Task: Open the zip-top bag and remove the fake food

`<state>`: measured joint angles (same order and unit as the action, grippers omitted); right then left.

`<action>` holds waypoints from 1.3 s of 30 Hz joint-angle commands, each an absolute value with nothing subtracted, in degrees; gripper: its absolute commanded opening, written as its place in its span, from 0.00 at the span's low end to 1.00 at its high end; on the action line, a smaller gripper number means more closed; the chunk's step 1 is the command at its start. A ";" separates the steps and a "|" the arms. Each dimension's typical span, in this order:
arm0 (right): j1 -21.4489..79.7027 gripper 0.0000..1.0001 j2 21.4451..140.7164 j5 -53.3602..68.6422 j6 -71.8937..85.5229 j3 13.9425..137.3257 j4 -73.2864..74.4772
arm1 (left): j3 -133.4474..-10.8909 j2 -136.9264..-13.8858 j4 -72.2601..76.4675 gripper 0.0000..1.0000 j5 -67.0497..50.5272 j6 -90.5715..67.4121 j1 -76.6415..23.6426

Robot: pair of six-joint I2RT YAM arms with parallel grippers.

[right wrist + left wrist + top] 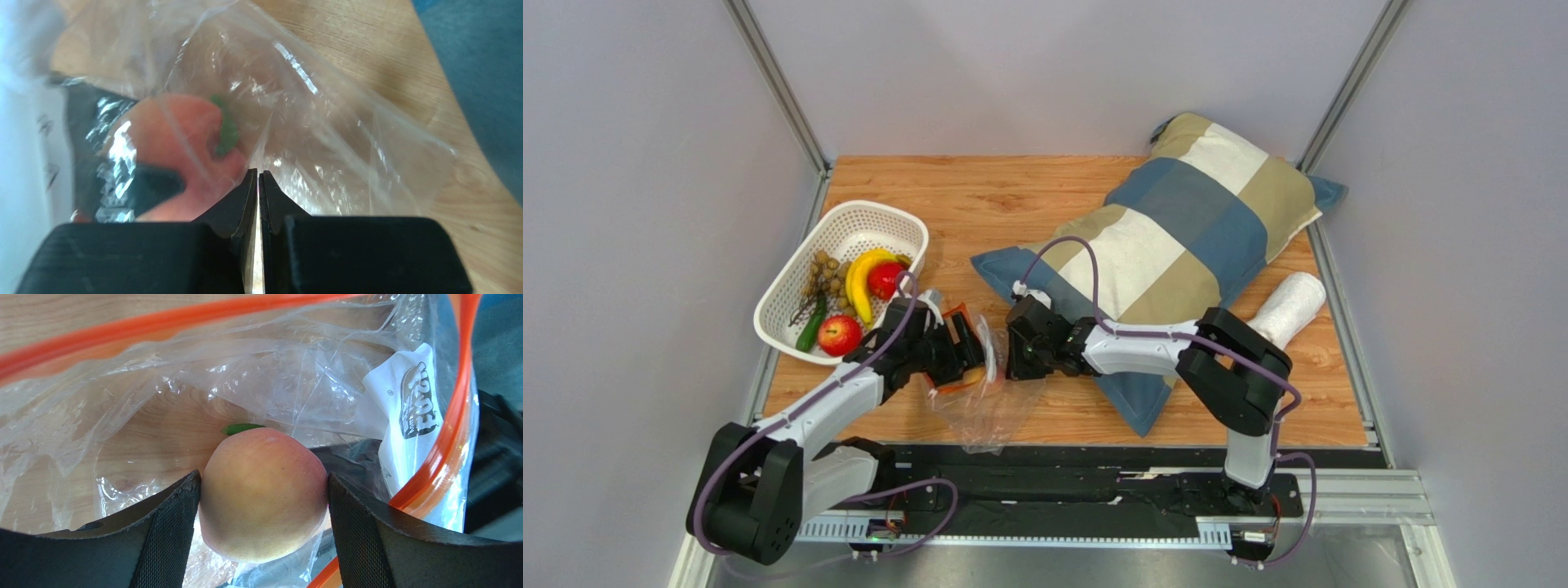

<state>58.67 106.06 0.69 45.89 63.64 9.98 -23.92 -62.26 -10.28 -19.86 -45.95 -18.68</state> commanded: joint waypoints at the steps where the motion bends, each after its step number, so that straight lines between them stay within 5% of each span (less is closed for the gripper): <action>1: 58.98 0.08 107.58 3.96 50.71 64.07 0.53 | -22.59 -61.26 -10.20 0.77 -22.67 -47.64 -19.25; 8: 58.62 0.07 108.89 3.34 50.54 67.06 0.61 | -20.84 -61.00 -7.04 0.76 -26.01 -49.39 -19.25; 10: 58.54 0.07 109.86 3.78 50.45 68.11 0.70 | -20.31 -60.65 -5.37 0.66 -26.72 -50.18 -19.16; 11: 58.54 0.07 110.04 4.04 50.28 68.20 0.70 | -19.69 -59.95 -5.01 0.50 -26.72 -50.62 -19.16; 14: 58.54 0.07 109.34 1.50 49.14 67.94 2.98 | -19.86 -57.23 -5.80 0.25 -25.67 -50.98 -19.16; 19: 57.83 0.06 106.79 -1.83 47.29 65.40 4.66 | -22.93 -50.82 -13.43 0.00 -20.57 -48.35 -19.16; 29: 56.16 0.05 107.49 -5.53 43.51 64.68 6.59 | -37.26 -38.77 -44.53 0.00 -0.10 -44.37 -19.16; 34: 55.99 0.05 108.11 -7.38 38.42 66.36 9.23 | -43.58 -34.02 -52.89 0.00 5.60 -49.65 -19.16; 39: 56.16 0.10 103.90 -0.99 34.02 66.53 8.00 | -51.66 -38.12 -53.80 0.00 23.53 -48.78 -18.99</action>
